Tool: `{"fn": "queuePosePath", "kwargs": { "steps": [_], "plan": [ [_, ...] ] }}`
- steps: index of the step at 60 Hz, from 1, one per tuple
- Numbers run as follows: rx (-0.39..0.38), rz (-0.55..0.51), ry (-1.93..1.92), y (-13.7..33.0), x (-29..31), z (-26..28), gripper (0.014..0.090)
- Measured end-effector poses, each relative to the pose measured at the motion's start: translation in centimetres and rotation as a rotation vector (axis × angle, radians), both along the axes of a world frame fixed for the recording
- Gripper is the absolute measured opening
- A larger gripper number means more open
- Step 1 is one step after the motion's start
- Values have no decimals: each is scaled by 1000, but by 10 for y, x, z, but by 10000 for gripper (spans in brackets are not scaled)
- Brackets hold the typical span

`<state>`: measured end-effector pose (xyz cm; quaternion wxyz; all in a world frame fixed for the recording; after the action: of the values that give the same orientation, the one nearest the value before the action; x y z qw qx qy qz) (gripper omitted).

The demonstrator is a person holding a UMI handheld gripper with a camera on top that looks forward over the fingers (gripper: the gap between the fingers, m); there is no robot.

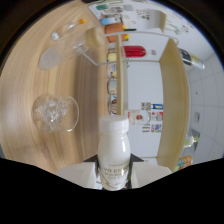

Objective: Make me a cup of Mount Fuji.

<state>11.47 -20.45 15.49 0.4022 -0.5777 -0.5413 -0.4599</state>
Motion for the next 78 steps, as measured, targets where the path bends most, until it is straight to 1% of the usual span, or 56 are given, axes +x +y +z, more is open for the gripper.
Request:
{"fn": "queuePosePath", "kwargs": {
  "steps": [2,8,15,20,26,31,33,49,51,53,60,65,69,70,74,78],
  "plan": [
    [1,-1,123,-3,-6,6,484],
    [44,-8,499,-12,-18,34,488],
    [84,-69,931,-17,-14,53,490],
    [85,-150,1162,-14,0,42,488],
    [31,-259,1361,-9,15,1,487],
    [-19,-321,1451,-4,22,-36,487],
    [-25,-332,1467,-3,25,-46,487],
    [-110,-361,1515,-3,31,-93,493],
    [-102,-347,1522,-4,31,-91,491],
    [-108,-349,1522,-7,31,-93,493],
    [-89,-352,1536,-14,34,-92,500],
    [-75,-372,1543,-19,35,-93,507],
    [-82,-402,1535,-23,35,-96,513],
    [-88,-414,1532,-24,35,-97,531],
    [-111,-457,1528,-31,34,-97,653],
    [-96,-492,1515,-40,35,-86,812]
  ]
}}
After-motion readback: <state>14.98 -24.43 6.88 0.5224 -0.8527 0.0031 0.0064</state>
